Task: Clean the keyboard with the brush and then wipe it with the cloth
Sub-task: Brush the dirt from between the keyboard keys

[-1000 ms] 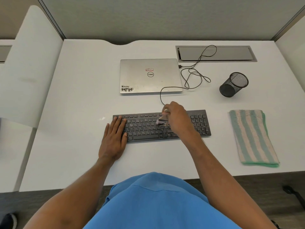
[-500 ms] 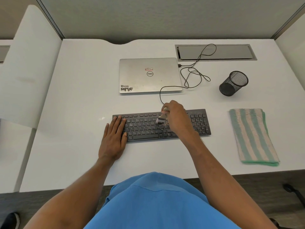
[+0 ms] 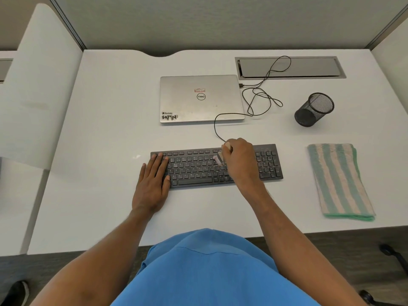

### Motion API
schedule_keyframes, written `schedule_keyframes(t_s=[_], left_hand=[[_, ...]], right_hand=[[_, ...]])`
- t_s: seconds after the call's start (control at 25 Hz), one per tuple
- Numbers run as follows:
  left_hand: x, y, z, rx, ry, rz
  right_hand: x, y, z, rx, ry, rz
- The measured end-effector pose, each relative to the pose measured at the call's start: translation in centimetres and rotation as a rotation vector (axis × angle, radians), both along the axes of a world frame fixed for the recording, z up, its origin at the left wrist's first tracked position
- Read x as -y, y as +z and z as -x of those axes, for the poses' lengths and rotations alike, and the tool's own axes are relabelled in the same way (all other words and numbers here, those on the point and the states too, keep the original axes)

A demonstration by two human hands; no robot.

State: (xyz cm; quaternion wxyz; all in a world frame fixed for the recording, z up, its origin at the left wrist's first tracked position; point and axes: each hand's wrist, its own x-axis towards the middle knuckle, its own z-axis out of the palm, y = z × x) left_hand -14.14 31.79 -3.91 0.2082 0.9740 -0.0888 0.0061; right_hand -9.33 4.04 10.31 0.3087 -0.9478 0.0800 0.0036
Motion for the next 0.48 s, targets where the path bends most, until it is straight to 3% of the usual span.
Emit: schedule_keyframes(t_s=[0.32, 0.48], left_hand=[[0.1, 0.1, 0.1, 0.002, 0.008, 0.015], [0.1, 0.1, 0.1, 0.000, 0.007, 0.012]], right_hand=[[0.3, 0.2, 0.0, 0.052, -0.035, -0.074], [0.2, -0.5, 0.4, 0.003, 0.021, -0.002]])
